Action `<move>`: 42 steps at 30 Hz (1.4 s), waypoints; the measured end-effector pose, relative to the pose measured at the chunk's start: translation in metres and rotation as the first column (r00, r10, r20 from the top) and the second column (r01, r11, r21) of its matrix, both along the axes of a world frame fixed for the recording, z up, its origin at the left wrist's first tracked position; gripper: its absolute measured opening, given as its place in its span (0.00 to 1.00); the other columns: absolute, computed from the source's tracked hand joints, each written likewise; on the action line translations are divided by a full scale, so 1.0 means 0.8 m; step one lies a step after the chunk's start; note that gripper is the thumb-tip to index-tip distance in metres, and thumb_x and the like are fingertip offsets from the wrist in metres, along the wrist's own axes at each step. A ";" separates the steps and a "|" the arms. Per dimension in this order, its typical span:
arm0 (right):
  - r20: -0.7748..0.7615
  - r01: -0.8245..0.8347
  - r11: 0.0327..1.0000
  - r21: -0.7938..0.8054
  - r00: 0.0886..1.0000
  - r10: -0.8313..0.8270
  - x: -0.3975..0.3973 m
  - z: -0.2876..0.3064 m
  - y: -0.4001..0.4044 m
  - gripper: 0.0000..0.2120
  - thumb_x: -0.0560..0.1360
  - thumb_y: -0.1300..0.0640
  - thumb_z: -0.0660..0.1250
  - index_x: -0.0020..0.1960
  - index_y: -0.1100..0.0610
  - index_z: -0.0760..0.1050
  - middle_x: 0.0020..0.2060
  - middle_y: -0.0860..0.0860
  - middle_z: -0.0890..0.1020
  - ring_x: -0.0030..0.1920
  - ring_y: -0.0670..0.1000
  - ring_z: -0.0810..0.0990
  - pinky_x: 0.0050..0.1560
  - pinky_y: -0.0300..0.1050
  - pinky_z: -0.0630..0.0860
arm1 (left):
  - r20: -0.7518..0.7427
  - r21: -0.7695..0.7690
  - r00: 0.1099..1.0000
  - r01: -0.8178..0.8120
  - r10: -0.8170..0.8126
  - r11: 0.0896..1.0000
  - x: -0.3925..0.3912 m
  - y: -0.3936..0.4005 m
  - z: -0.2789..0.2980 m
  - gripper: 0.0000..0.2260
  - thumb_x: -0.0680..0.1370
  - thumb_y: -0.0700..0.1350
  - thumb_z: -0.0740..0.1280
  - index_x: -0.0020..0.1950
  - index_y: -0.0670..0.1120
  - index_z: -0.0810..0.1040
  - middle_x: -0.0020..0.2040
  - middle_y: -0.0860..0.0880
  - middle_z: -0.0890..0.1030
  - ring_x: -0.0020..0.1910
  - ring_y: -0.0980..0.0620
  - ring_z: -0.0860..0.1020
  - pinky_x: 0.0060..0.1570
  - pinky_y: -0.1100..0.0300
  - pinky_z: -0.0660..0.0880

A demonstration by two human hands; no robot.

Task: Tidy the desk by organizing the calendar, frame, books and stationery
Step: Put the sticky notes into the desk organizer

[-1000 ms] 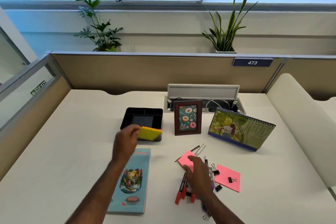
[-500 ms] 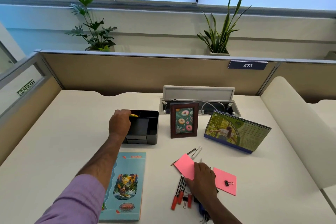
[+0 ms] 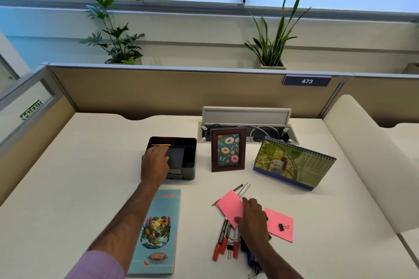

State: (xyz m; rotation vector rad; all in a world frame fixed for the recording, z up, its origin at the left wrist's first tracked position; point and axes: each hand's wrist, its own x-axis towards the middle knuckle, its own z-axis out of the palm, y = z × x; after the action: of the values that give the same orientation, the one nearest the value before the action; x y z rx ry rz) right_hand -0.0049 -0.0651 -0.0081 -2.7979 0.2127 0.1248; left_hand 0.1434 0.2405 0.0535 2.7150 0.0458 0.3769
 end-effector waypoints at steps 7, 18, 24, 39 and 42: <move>0.001 0.151 0.931 0.334 0.987 -0.160 0.000 0.010 -0.008 0.07 0.78 0.58 0.62 0.47 0.53 0.79 0.42 0.49 0.75 0.41 0.50 0.77 0.40 0.54 0.78 | -0.041 -0.256 0.994 0.086 -0.100 0.963 -0.084 -0.053 -0.028 0.18 0.76 0.38 0.71 0.66 0.43 0.79 0.64 0.45 0.80 0.64 0.44 0.75 0.64 0.51 0.71; 0.256 -0.090 0.819 0.566 0.964 -0.072 -0.008 0.066 0.008 0.05 0.76 0.61 0.69 0.51 0.53 0.80 0.47 0.47 0.78 0.49 0.39 0.76 0.43 0.28 0.71 | -0.256 -0.525 0.818 0.331 -0.516 0.785 -0.131 -0.125 0.011 0.14 0.78 0.51 0.70 0.62 0.59 0.75 0.53 0.66 0.78 0.52 0.68 0.76 0.52 0.69 0.71; 0.248 -0.088 0.723 0.685 0.962 -0.118 -0.009 0.073 0.006 0.15 0.77 0.61 0.68 0.61 0.47 0.76 0.53 0.42 0.78 0.48 0.41 0.80 0.41 0.32 0.77 | -0.136 -0.540 0.877 0.325 -0.461 0.777 -0.117 -0.118 0.026 0.09 0.80 0.42 0.67 0.53 0.57 0.79 0.46 0.61 0.81 0.48 0.61 0.78 0.46 0.68 0.76; 0.092 0.362 0.904 0.228 0.916 -0.391 -0.055 -0.027 -0.127 0.20 0.74 0.54 0.71 0.64 0.56 0.75 0.61 0.56 0.77 0.58 0.61 0.76 0.56 0.57 0.74 | 0.265 -0.118 0.962 -0.040 0.071 0.992 0.009 0.008 0.082 0.08 0.79 0.37 0.68 0.54 0.42 0.85 0.49 0.45 0.82 0.48 0.44 0.76 0.38 0.49 0.80; -0.010 0.402 0.901 0.165 0.914 -0.406 -0.057 -0.036 -0.132 0.27 0.74 0.47 0.71 0.69 0.56 0.71 0.68 0.57 0.72 0.64 0.61 0.72 0.60 0.58 0.72 | 0.182 -0.040 0.980 -0.074 0.080 0.996 0.029 0.020 0.076 0.08 0.78 0.36 0.68 0.54 0.40 0.85 0.49 0.43 0.83 0.49 0.43 0.78 0.39 0.49 0.81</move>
State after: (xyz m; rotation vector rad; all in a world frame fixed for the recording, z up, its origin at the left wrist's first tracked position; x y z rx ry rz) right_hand -0.0504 -0.1709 -0.0368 -2.5271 0.7361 0.0062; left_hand 0.1669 0.2561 0.1139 2.6389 0.1055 0.6417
